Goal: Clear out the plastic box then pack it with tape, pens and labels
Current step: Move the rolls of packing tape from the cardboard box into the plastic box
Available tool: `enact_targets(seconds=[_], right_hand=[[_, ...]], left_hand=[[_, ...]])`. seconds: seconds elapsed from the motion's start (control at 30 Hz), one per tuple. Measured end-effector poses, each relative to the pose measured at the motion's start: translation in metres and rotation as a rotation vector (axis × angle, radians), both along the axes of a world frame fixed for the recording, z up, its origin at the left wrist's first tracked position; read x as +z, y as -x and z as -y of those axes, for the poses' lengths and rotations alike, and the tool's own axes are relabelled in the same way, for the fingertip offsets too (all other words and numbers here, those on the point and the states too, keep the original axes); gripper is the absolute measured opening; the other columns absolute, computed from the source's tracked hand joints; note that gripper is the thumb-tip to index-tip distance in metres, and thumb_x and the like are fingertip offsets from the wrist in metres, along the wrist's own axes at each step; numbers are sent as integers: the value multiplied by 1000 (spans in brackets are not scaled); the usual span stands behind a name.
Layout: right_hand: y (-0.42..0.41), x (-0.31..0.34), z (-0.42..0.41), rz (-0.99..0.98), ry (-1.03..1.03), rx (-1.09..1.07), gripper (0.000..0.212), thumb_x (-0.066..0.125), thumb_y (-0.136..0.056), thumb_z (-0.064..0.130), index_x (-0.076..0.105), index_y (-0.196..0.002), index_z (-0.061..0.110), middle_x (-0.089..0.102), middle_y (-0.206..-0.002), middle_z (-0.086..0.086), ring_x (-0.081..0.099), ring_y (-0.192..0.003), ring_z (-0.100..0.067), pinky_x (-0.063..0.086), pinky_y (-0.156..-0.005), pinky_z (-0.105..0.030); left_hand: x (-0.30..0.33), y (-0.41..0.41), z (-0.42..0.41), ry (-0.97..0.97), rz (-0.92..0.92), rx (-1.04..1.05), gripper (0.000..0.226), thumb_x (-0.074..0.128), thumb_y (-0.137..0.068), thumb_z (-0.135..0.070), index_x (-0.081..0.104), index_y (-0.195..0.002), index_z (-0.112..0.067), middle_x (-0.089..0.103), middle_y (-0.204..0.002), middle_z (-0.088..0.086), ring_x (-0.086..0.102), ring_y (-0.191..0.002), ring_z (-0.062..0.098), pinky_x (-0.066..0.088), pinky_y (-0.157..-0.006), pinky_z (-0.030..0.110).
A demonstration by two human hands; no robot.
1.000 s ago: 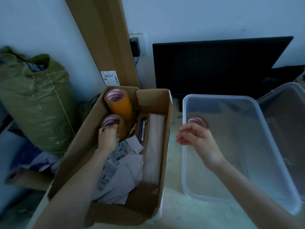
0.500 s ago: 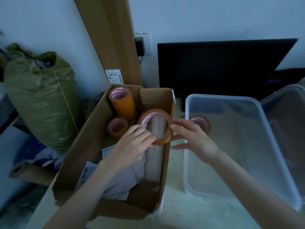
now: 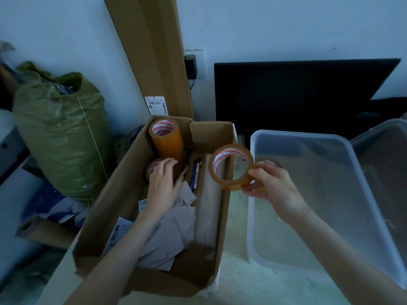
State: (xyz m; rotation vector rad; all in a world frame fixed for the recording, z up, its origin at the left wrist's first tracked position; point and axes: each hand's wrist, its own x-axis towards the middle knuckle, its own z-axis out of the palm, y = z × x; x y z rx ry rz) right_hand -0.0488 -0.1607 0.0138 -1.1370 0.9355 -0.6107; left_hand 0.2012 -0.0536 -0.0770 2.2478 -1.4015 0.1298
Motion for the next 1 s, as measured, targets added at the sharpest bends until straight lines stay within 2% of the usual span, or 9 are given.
enact_targets(seconds=[0.1,0.17,0.23,0.37,0.5,0.67,0.83,0.9,1.0], right_hand=[[-1,0,-1,33,-14,-24,8,54,-93,6,61,-90,6,68,-63,-1,65,-62,-21,59,-74,-40],[-1,-1,-2,46,-22,-28,8,54,-93,6,61,-90,4,68,-63,-1,65,-61,-19,58,-76,-41],[-1,-2,-3,53,-31,-33,8,54,-93,6,62,-92,4,68,-67,-4,65,-63,-21,58,-78,-43],[1,-3,-3,70,-61,-65,10,52,-93,5,62,-90,6,68,-66,-6,66,-60,-21,57,-76,-42],[3,-6,-2,80,-77,-76,13,51,-93,4,63,-88,5,68,-65,-5,66,-58,-19,57,-71,-37],[9,-11,4,111,-66,-88,14,49,-94,4,62,-90,1,67,-69,-7,66,-61,-20,58,-68,-34],[21,-19,19,163,-93,-160,23,49,-94,7,59,-109,-8,64,-90,-22,65,-76,-28,59,-69,-34],[25,-21,27,185,-105,-200,23,49,-94,8,61,-103,-8,65,-93,-25,65,-79,-29,58,-65,-31],[32,-25,43,210,-126,-281,16,50,-95,9,60,-92,-3,65,-85,-21,68,-70,-25,58,-61,-27]], left_hand=[[-24,-32,8,-345,-81,158,57,56,-92,-31,35,-142,-14,38,-145,9,34,-135,27,31,-109,44],[-35,-46,9,-568,-98,177,58,50,-95,-33,28,-146,-13,34,-148,9,29,-138,27,28,-110,44],[-43,-51,9,-646,-116,156,54,48,-96,-27,29,-144,-12,35,-147,10,27,-138,28,32,-107,46],[-47,-49,10,-532,-87,200,41,48,-94,-7,43,-134,-10,45,-139,12,34,-133,29,42,-100,44],[-46,-47,8,-478,-16,198,33,49,-92,-4,52,-125,-10,54,-128,12,44,-124,29,49,-90,42],[-34,-28,8,-261,23,179,40,56,-90,-6,53,-130,-11,55,-131,10,46,-126,25,47,-97,38],[4,3,11,22,13,93,32,58,-91,-9,58,-123,-6,61,-123,14,54,-117,29,46,-96,47],[20,18,11,130,-16,53,30,57,-91,-7,59,-120,-4,63,-118,14,55,-112,30,48,-92,45],[45,45,13,258,-23,-46,26,55,-92,-6,59,-117,-4,63,-110,12,56,-105,28,48,-87,39]])
